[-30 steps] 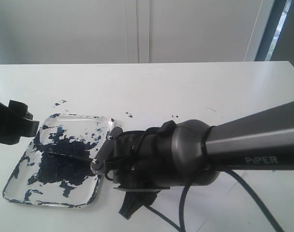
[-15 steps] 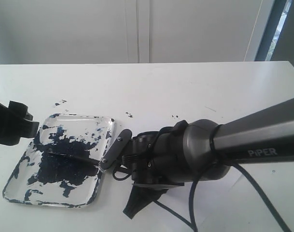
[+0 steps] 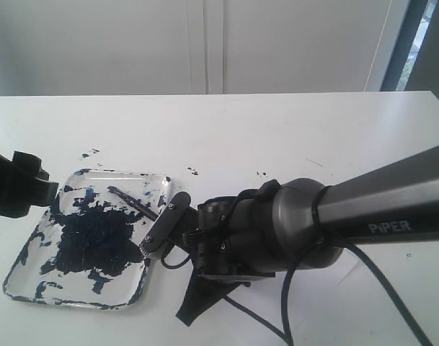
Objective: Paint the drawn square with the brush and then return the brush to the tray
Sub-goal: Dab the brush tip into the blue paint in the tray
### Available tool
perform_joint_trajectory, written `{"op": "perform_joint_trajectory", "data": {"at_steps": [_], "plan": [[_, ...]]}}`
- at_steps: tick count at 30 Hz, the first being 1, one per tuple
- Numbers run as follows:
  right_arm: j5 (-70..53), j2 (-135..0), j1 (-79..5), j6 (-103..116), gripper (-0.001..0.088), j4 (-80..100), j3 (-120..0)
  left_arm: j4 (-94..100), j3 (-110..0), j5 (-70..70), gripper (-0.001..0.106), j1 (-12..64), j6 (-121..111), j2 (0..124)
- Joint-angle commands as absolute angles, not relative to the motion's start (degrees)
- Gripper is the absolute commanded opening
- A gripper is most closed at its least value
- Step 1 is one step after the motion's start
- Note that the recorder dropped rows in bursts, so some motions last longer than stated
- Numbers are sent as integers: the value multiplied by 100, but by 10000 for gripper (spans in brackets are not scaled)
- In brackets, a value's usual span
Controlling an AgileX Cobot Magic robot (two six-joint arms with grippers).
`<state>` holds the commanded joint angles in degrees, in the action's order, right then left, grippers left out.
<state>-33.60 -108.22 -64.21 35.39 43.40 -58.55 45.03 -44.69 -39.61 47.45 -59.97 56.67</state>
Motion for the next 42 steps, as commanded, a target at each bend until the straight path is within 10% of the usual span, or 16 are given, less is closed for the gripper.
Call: {"op": "perform_joint_trajectory", "data": {"at_steps": [15, 42], "plan": [[-6996, -9878, -7598, 371, 0, 3506, -6969, 4378, -4469, -3940, 779, 4745, -5997, 5667], [-6996, -11069, -7211, 900, 0, 4660, -7333, 3901, -4469, -4013, 779, 4745, -5546, 5667]]}}
